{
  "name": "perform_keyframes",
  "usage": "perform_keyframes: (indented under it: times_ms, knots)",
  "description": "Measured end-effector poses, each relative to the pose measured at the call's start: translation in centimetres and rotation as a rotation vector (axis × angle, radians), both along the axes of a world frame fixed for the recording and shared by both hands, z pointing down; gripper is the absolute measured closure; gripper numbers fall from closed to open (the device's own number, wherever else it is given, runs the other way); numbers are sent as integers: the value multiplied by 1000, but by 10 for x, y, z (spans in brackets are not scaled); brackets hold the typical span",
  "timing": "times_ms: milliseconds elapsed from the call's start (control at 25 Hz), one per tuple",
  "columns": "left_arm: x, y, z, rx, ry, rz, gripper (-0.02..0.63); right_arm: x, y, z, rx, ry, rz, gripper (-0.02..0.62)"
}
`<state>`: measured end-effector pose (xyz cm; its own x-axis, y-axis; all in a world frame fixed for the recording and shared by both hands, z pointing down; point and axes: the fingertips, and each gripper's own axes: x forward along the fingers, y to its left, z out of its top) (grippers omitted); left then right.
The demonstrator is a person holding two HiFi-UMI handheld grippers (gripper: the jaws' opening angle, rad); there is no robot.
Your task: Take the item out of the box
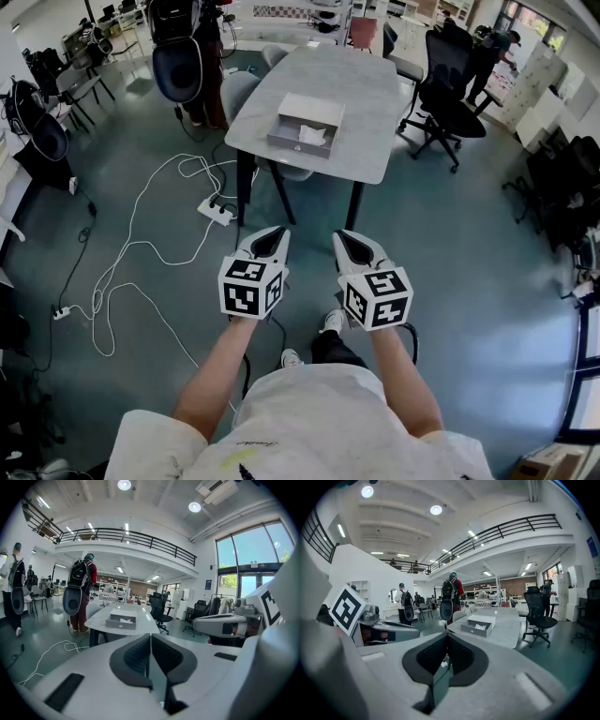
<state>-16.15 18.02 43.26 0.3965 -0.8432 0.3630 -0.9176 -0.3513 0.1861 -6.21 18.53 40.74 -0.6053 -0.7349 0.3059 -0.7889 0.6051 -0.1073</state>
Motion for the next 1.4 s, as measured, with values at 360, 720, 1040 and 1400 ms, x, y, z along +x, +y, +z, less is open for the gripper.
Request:
perform_keyframes:
  times_ms: [360,720,1040,1400]
  knots:
    - [7,-29,11,-24,-9,-7,588,1,-33,13,-19,3,-30,591]
    - [14,-99,23,-47,-17,-44,588,8,-107,23,-36,-10,-69,591]
    - [41,-182,19,-49,-23,-50,588,34,-188,21,-36,-4,-84,591]
    - [67,-245,28,-79,-38,-67,588,57,-251,29,-61,-7,-115,591]
